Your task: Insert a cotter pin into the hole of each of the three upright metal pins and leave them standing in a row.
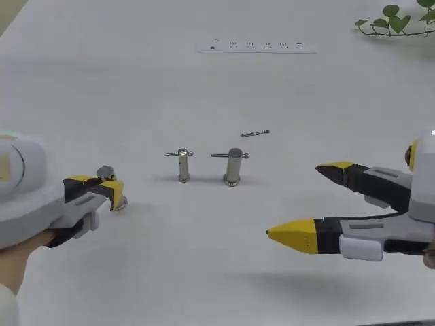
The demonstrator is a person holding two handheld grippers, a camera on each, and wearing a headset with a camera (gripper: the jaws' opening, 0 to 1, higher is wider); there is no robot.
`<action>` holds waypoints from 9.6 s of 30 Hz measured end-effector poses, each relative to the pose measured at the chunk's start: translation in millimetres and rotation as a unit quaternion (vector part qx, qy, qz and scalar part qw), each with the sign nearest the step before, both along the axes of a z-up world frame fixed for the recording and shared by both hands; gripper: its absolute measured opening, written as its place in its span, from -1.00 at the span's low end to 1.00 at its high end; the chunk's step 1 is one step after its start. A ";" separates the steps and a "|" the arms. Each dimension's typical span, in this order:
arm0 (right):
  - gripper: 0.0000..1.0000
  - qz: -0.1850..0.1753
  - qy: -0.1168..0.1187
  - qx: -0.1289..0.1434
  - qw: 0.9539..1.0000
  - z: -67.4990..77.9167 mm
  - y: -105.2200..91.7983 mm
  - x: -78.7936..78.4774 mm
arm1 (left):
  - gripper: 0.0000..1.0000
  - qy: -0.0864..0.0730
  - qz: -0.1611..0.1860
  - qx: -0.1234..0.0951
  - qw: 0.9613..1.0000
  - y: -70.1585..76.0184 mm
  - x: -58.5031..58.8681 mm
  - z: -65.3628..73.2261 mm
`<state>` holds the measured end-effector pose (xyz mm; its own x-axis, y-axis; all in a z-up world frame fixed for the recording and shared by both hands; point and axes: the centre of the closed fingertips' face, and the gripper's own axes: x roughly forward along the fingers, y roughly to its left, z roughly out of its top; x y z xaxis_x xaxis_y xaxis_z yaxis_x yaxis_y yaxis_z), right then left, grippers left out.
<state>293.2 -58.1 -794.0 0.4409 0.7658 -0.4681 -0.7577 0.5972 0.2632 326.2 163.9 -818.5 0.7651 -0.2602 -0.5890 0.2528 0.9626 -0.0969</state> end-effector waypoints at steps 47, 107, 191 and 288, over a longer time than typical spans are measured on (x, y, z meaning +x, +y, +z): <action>0.90 0.001 0.013 0.002 1.000 -3.6 0.5 -2.8 | -0.62 0.006 -0.057 0.036 0.998 -21.8 -12.9 -7.2; 0.19 0.249 -0.004 -0.289 0.924 -54.4 1.8 133.3 | 0.99 0.022 -0.091 -0.083 0.992 -8.8 -67.0 16.5; -0.82 0.360 -0.060 -0.392 0.844 -73.1 28.2 145.2 | 0.70 0.052 -0.069 -0.095 0.992 7.5 -74.3 3.6; -0.95 0.258 -0.275 -0.254 0.891 44.7 77.5 50.8 | -0.75 0.009 -0.160 -0.252 0.954 -87.5 0.6 80.7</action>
<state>344.0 19.4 -749.3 0.3614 0.6834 -0.6344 -0.8969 0.0687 -0.4369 326.8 76.4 -737.8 0.5898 -0.7326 -0.3398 0.5206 0.6666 -0.5335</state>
